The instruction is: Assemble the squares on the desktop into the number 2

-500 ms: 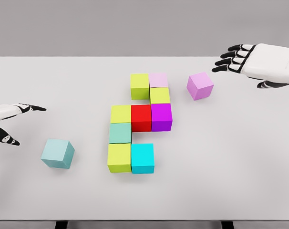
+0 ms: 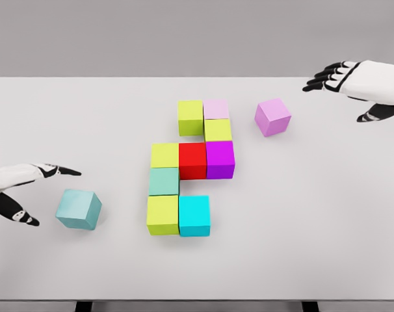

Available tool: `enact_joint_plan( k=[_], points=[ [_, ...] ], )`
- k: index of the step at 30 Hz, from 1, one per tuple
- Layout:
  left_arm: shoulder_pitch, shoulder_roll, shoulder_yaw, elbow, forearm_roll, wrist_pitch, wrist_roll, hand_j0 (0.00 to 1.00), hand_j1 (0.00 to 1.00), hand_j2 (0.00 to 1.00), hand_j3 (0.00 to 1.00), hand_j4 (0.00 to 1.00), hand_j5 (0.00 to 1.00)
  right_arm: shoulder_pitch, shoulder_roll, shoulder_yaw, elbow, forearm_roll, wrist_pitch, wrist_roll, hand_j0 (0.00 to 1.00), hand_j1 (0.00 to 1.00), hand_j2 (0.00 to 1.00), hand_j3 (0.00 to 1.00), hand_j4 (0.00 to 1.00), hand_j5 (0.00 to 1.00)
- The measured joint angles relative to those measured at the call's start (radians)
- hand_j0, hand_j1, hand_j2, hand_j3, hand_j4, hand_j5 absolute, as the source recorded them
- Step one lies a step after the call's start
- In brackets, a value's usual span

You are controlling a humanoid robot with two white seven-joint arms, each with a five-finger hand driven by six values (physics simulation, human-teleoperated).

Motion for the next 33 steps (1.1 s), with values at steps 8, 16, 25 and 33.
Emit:
enact_joint_plan(
  k=[8, 16, 25, 33],
  points=[
    [0.001, -0.001, -0.007, -0.07, -0.002, 0.036, 0.004, 1.0, 1.0, 1.0, 1.0, 1.0, 1.0, -0.071, 0.099, 0.114, 0.014, -0.013, 0.029, 0.0, 1.0, 1.0, 1.0, 1.0, 1.0, 1.0],
    [0.015, -0.03, -0.01, -0.074, -0.041, 0.098, 0.087, 1.0, 1.0, 1.0, 1.0, 1.0, 1.0, -0.118, 0.187, 0.171, 0.105, -0.021, 0.056, 0.0, 1.0, 1.0, 1.0, 1.0, 1.0, 1.0],
    [0.018, -0.033, -0.028, -0.071, -0.053, 0.104, 0.1, 1.0, 1.0, 1.0, 1.0, 1.0, 1.0, -0.15, 0.25, 0.209, 0.254, -0.024, 0.053, 0.0, 1.0, 1.0, 1.0, 1.0, 1.0, 1.0],
    [0.019, -0.06, -0.036, -0.062, -0.055, 0.107, 0.102, 1.0, 1.0, 1.0, 1.0, 1.0, 1.0, -0.179, 0.304, 0.217, 0.36, -0.022, 0.057, 0.0, 1.0, 1.0, 1.0, 1.0, 1.0, 1.0]
  ],
)
